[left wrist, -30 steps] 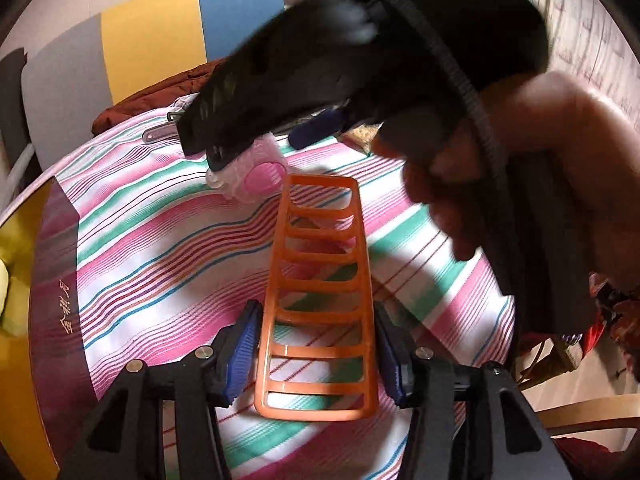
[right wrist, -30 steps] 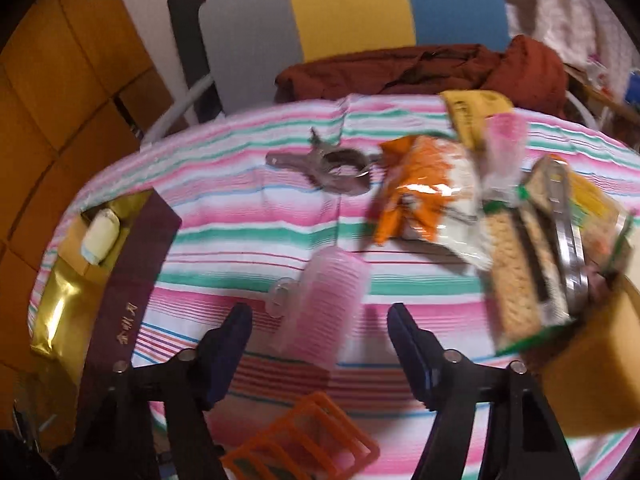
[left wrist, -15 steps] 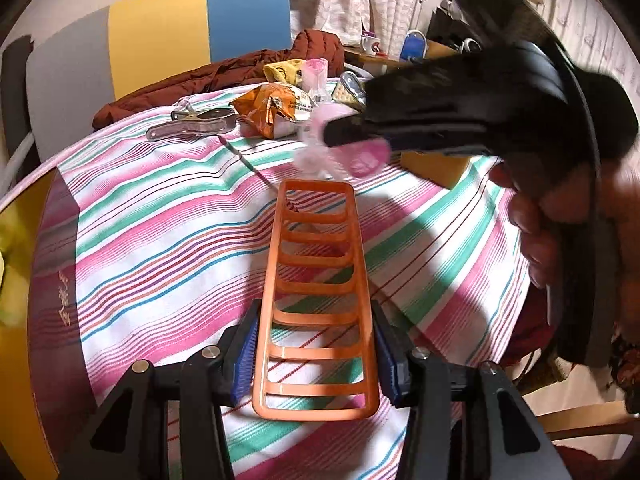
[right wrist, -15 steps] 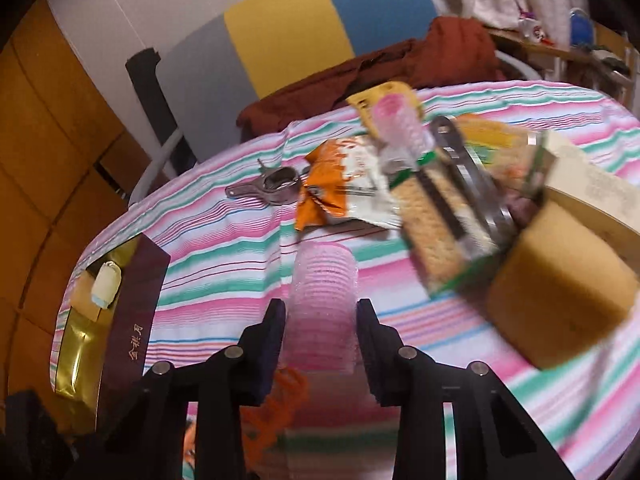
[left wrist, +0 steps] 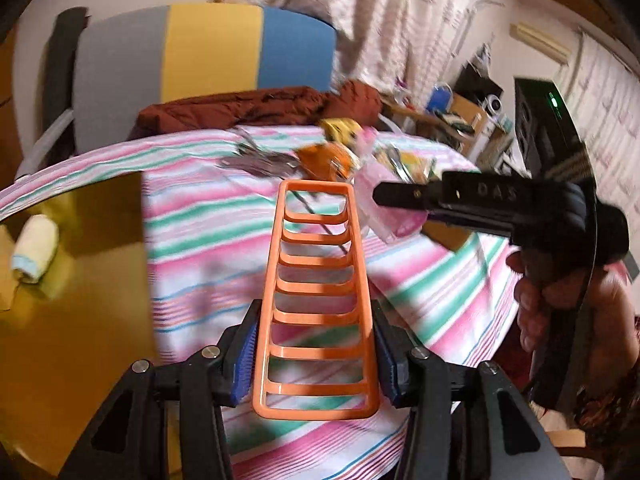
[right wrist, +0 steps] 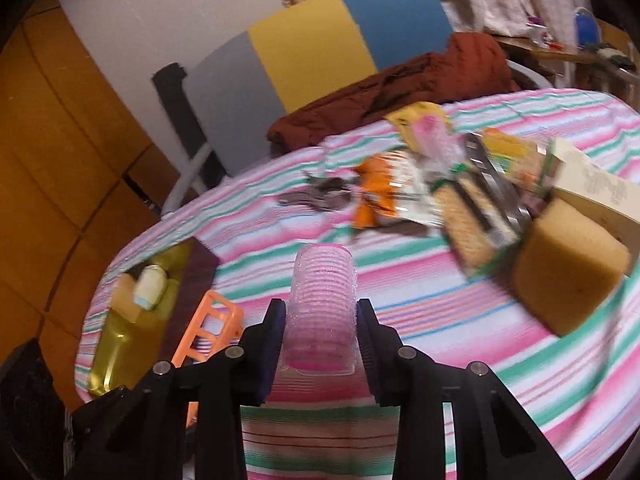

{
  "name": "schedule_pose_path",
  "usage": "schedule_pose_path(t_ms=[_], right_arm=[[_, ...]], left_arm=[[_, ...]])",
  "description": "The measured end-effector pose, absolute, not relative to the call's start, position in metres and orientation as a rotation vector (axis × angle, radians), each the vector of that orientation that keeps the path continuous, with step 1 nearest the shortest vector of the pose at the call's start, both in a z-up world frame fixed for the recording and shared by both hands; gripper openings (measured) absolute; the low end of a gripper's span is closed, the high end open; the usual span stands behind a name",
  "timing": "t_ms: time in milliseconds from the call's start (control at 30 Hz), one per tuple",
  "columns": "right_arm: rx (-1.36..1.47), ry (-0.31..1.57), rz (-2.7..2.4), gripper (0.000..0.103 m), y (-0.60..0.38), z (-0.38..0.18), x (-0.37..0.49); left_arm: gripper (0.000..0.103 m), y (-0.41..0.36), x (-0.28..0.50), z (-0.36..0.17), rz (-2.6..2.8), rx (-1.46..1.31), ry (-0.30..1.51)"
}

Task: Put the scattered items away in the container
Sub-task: 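Carry the rack and roller into the gold tray and open both tools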

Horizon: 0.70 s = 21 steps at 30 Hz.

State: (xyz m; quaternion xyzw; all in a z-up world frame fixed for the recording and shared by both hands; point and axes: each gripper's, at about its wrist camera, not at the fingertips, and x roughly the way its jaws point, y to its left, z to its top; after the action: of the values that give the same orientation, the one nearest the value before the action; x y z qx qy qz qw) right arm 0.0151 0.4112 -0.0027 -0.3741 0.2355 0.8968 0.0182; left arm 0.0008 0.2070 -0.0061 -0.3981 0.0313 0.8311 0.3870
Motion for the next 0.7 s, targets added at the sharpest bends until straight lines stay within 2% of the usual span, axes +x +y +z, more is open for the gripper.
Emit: schedule_pose_path(t_ms=[333,700], right_arm=[[-1.233,0.639,2.952,0.036,0.325,0.016,-0.041],[-1.387,0.553,2.982,0.036,0.258,-0.004,-0.114]], left_arm=[[0.050,0.126,-0.060,0.010,2.275,-1.045,-0.110],[0.050,0.100,-0.139,-0.040,2.313,-1.274,-0.054]])
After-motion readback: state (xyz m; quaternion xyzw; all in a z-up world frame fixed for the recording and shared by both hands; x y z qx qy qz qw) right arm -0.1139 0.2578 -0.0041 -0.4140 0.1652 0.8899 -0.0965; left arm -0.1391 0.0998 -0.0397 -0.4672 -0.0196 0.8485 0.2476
